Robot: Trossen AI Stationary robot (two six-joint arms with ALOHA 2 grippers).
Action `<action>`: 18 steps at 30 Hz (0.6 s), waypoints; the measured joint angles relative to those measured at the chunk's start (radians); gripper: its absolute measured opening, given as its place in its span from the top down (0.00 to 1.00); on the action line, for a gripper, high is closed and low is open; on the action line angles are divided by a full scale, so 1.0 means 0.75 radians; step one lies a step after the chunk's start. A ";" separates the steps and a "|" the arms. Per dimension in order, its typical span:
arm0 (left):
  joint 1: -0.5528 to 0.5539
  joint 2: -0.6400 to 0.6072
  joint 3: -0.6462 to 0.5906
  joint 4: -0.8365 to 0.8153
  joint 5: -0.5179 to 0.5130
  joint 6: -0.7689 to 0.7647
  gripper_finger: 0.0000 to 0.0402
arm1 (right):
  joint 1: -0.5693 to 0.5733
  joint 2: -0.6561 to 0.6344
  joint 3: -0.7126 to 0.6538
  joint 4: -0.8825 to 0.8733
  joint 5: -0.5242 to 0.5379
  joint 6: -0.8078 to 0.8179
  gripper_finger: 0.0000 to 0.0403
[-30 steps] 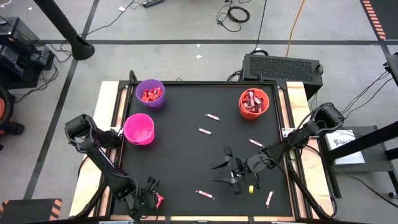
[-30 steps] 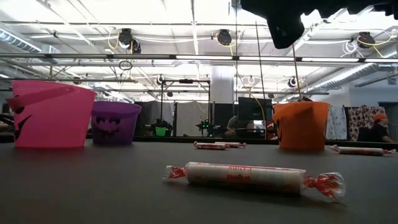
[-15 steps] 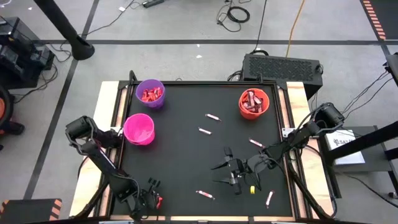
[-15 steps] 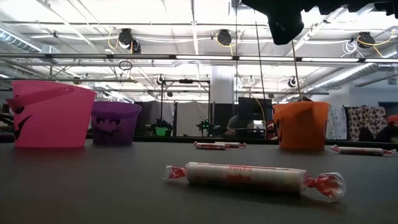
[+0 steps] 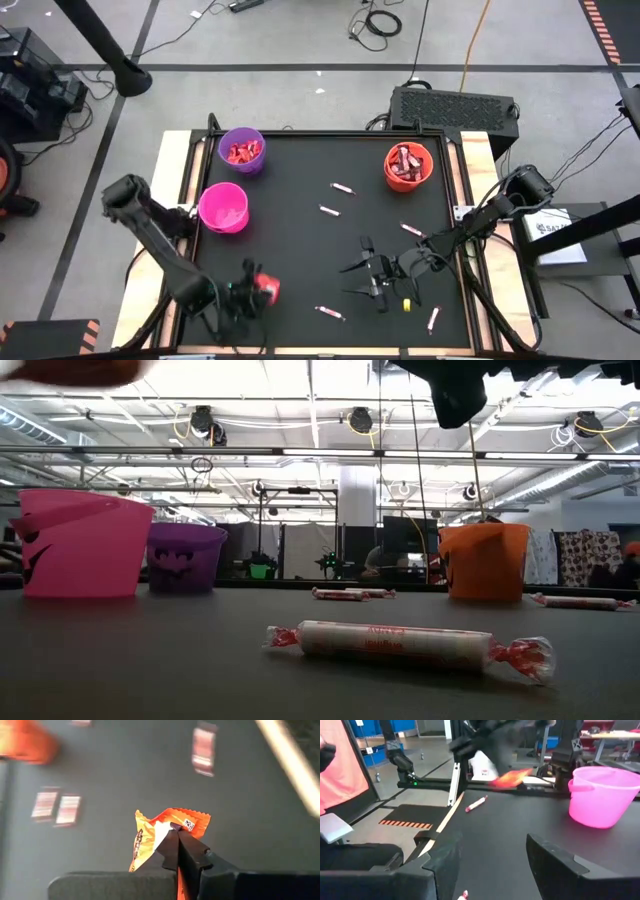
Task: Sort candy by brand, put in halloween buckets
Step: Put the orange candy into the purple bucket
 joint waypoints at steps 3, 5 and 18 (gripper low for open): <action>0.115 -0.083 0.072 -0.159 -0.134 0.045 1.00 | -0.001 0.000 0.000 0.034 0.006 -0.037 0.47; 0.229 -0.148 0.079 -0.234 -0.176 0.148 1.00 | -0.005 0.000 0.000 0.060 0.009 -0.063 0.47; 1.419 -0.470 0.075 -0.476 0.021 0.651 1.00 | -0.018 -0.001 -0.001 0.056 0.011 -0.218 0.47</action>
